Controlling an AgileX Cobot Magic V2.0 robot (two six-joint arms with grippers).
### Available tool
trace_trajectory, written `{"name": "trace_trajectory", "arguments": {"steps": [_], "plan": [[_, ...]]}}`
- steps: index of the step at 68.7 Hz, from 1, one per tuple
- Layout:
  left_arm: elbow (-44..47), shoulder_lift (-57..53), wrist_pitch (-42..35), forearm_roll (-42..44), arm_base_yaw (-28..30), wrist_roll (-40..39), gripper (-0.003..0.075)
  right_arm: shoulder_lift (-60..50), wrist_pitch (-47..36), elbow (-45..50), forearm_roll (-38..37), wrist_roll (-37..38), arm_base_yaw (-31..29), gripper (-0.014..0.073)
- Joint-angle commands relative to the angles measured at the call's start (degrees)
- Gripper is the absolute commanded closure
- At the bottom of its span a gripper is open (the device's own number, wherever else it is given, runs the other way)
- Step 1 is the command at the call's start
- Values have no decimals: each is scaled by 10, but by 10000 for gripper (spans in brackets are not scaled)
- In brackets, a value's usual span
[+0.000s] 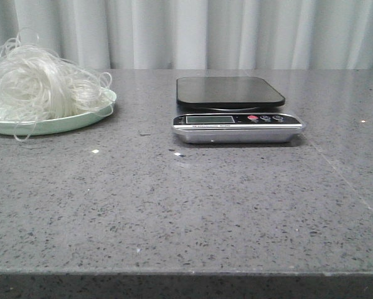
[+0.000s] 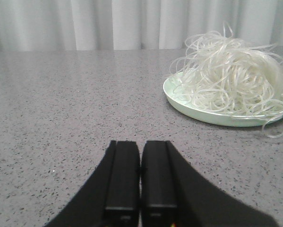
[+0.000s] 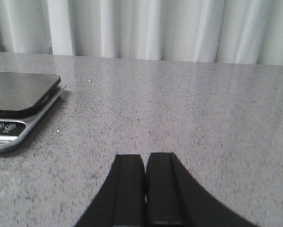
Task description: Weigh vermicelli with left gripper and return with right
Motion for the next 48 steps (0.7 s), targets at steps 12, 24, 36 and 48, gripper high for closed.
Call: {"name": "trace_trajectory", "arguments": {"steps": [12,24,36,48], "plan": [[4,-12,-43,-6,0,-4,584,-27,-55,25,-5,19,-4,442],[4,-12,-43,-6,0,-4,584,-27,-56,25,-5,19,-4,442],[4,-12,-43,-6,0,-4,584,-27,-56,25,-5,19,-4,442],[4,-12,-43,-6,0,-4,584,-27,-56,25,-5,19,-4,442]]}}
